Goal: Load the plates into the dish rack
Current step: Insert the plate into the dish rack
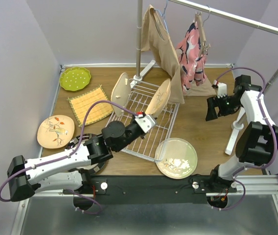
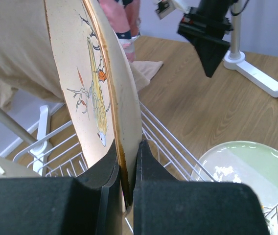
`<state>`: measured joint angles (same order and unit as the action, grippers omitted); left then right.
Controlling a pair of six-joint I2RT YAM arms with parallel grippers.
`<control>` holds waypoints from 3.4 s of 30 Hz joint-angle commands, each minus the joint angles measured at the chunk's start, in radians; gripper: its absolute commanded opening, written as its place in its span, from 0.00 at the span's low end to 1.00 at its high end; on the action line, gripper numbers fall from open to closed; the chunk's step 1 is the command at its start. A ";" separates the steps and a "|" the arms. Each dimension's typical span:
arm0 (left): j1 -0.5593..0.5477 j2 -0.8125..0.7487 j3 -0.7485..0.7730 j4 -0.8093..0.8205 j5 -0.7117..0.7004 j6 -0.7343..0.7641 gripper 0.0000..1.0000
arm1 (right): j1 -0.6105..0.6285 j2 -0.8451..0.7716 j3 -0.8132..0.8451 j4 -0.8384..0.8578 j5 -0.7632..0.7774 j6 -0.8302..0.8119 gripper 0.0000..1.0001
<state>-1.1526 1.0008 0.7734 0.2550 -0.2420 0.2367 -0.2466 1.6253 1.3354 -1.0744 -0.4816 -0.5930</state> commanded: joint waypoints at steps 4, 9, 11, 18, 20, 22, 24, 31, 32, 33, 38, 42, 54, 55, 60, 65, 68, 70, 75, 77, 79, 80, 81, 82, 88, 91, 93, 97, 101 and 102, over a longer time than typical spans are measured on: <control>0.148 -0.047 0.124 0.079 0.118 -0.215 0.00 | 0.004 -0.125 -0.010 -0.048 0.005 -0.137 0.95; 0.298 -0.031 0.165 0.007 0.237 -0.296 0.00 | 0.004 -0.169 -0.008 -0.094 -0.063 -0.189 0.95; 0.341 -0.019 0.176 -0.028 0.286 -0.327 0.00 | 0.004 -0.188 -0.022 -0.113 -0.087 -0.223 0.95; 0.467 0.028 0.193 -0.092 0.395 -0.370 0.00 | 0.004 -0.283 -0.085 -0.117 -0.137 -0.281 0.95; 0.496 0.047 0.205 -0.109 0.408 -0.363 0.00 | 0.004 -0.301 -0.099 -0.114 -0.143 -0.277 0.95; 0.519 0.073 0.219 -0.135 0.423 -0.353 0.00 | 0.004 -0.311 -0.108 -0.108 -0.147 -0.268 0.95; 0.525 0.090 0.242 -0.154 0.423 -0.346 0.00 | 0.004 -0.320 -0.122 -0.105 -0.160 -0.257 0.95; 0.533 0.162 0.283 -0.215 0.388 -0.320 0.00 | 0.004 -0.335 -0.143 -0.094 -0.172 -0.232 0.95; 0.534 0.168 0.293 -0.218 0.386 -0.313 0.00 | 0.004 -0.337 -0.146 -0.094 -0.176 -0.229 0.95; 0.539 0.176 0.297 -0.221 0.389 -0.309 0.00 | 0.004 -0.337 -0.148 -0.094 -0.176 -0.228 0.95; 0.557 0.229 0.329 -0.244 0.409 -0.292 0.00 | 0.004 -0.340 -0.157 -0.096 -0.176 -0.225 0.95; 0.585 0.246 0.342 -0.250 0.437 -0.284 0.00 | 0.004 -0.343 -0.165 -0.094 -0.175 -0.225 0.95; 0.654 0.332 0.395 -0.290 0.532 -0.261 0.00 | 0.004 -0.340 -0.179 -0.091 -0.175 -0.223 0.95; 0.657 0.340 0.398 -0.295 0.535 -0.263 0.00 | 0.004 -0.340 -0.179 -0.090 -0.175 -0.223 0.95; 0.666 0.374 0.412 -0.303 0.543 -0.275 0.00 | 0.004 -0.338 -0.179 -0.087 -0.175 -0.220 0.95; 0.677 0.397 0.414 -0.301 0.532 -0.290 0.00 | 0.004 -0.338 -0.183 -0.087 -0.172 -0.222 0.95; 0.683 0.410 0.420 -0.300 0.529 -0.300 0.00 | 0.004 -0.337 -0.186 -0.085 -0.173 -0.220 0.95; 0.685 0.415 0.420 -0.301 0.524 -0.303 0.00 | 0.004 -0.337 -0.186 -0.084 -0.176 -0.220 0.95; 0.692 0.427 0.412 -0.304 0.515 -0.303 0.00 | 0.004 -0.335 -0.196 -0.079 -0.178 -0.217 0.95; 0.695 0.433 0.409 -0.304 0.514 -0.304 0.00 | 0.004 -0.332 -0.197 -0.078 -0.180 -0.215 0.95; 0.697 0.438 0.406 -0.304 0.514 -0.312 0.00 | 0.004 -0.334 -0.199 -0.076 -0.180 -0.214 0.95; 0.697 0.443 0.408 -0.304 0.515 -0.315 0.00 | 0.004 -0.334 -0.200 -0.076 -0.180 -0.212 0.95; 0.697 0.444 0.403 -0.303 0.514 -0.316 0.00 | 0.004 -0.334 -0.202 -0.075 -0.183 -0.212 0.95; 0.697 0.446 0.400 -0.303 0.512 -0.326 0.00 | 0.004 -0.334 -0.202 -0.076 -0.183 -0.212 0.95; 0.697 0.437 0.373 -0.292 0.509 -0.350 0.04 | 0.004 -0.334 -0.206 -0.075 -0.178 -0.212 0.95; 0.699 0.424 0.354 -0.284 0.520 -0.352 0.07 | 0.004 -0.335 -0.208 -0.071 -0.181 -0.211 0.95; 0.700 0.414 0.340 -0.275 0.527 -0.356 0.08 | 0.004 -0.335 -0.208 -0.070 -0.183 -0.209 0.95; 0.702 0.406 0.326 -0.269 0.534 -0.362 0.11 | 0.004 -0.335 -0.209 -0.068 -0.184 -0.208 0.95; 0.705 0.401 0.311 -0.264 0.529 -0.364 0.13 | 0.004 -0.335 -0.211 -0.067 -0.186 -0.206 0.95; 0.705 0.400 0.305 -0.263 0.526 -0.364 0.14 | 0.004 -0.337 -0.209 -0.068 -0.184 -0.205 0.95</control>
<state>-0.4561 1.4399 1.0966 -0.1017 0.2668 -0.1219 -0.2466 1.3010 1.1412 -1.1606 -0.6384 -0.8108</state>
